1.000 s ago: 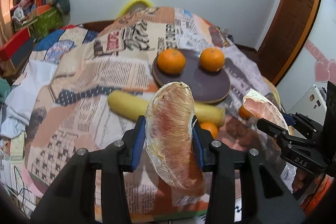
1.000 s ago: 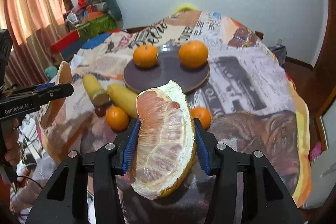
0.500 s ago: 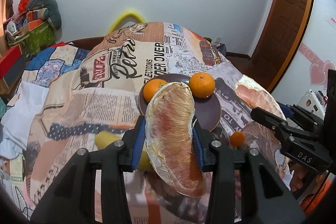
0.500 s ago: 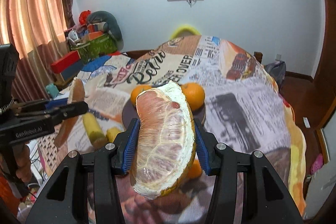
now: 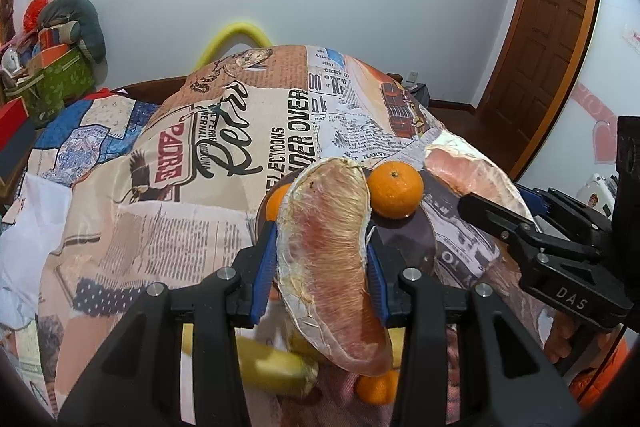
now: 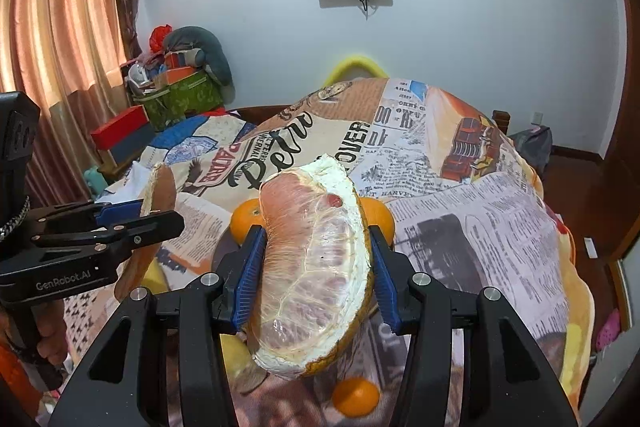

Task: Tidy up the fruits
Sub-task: 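Lower the left gripper's pomelo segment onto the plate while the right gripper places its segment beside it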

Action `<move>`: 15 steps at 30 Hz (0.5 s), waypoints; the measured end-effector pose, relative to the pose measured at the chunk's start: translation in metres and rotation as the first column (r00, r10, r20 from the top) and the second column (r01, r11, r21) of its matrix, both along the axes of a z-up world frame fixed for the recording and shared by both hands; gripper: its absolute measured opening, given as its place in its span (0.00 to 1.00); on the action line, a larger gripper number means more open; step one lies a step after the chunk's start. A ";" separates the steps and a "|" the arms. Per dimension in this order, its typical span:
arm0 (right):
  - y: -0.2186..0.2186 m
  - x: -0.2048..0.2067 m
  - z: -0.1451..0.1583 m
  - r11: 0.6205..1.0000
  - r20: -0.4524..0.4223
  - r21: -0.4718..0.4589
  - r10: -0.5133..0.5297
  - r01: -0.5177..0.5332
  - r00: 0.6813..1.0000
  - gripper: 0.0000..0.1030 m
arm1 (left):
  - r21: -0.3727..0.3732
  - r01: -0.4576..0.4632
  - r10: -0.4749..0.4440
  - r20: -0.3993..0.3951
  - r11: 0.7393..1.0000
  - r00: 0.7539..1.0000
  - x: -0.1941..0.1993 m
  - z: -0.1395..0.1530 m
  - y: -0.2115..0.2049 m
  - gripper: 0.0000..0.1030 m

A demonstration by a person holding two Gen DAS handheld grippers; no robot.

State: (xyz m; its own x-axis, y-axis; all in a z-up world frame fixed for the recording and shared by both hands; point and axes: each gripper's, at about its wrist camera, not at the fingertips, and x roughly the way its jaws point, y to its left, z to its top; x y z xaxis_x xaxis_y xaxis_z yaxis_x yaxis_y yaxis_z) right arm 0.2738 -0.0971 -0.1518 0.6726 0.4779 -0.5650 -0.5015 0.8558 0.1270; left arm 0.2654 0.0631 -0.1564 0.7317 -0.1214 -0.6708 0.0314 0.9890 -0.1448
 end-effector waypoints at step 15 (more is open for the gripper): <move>0.021 0.043 -0.024 0.999 -0.057 -0.017 0.034 -0.035 0.998 0.45 | 0.000 0.003 -0.003 -0.016 1.000 1.000 0.045 -0.018 0.007 0.39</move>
State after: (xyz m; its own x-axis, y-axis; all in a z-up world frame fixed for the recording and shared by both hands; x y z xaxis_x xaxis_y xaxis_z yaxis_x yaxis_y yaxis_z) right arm 0.3172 -0.0761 -0.1755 0.6225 0.4898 -0.6105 -0.5233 0.8405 0.1407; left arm 0.3104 0.0701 -0.1744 0.7202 -0.1241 -0.6825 0.0323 0.9888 -0.1457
